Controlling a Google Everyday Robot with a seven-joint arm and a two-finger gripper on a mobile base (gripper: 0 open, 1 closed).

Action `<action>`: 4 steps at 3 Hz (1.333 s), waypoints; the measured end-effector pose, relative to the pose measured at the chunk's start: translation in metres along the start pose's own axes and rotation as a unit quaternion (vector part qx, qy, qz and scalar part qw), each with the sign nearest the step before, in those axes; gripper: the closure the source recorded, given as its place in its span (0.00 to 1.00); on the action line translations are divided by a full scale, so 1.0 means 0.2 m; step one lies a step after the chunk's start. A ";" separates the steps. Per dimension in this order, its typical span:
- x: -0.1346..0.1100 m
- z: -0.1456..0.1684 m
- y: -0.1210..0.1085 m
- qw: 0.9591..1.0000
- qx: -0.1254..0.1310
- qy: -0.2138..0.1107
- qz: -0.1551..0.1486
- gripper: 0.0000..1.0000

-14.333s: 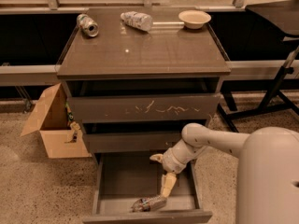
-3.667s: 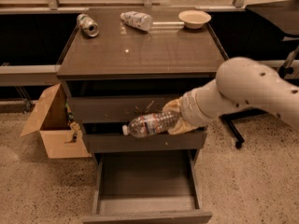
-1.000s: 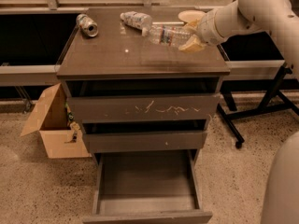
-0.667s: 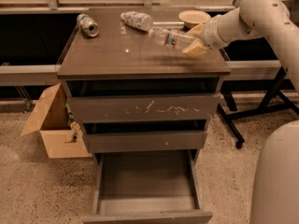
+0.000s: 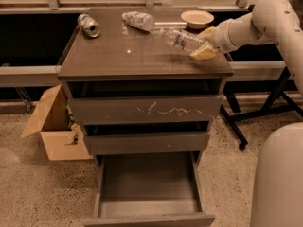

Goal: Pick water bottle from bottom drawer and place on counter

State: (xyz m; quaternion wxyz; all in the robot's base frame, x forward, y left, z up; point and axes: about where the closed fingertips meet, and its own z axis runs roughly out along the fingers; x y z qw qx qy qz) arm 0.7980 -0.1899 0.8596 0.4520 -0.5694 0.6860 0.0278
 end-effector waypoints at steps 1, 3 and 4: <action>0.03 -0.02 -0.02 1.000 0.006 -0.003 0.009 0.03; 0.00 -0.19 -0.11 0.998 0.053 -0.013 0.012 0.00; -0.03 -0.30 -0.14 0.997 0.077 -0.022 0.006 0.00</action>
Offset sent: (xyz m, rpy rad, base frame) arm -0.0042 -0.0357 0.0300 0.0335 -0.0601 -0.0850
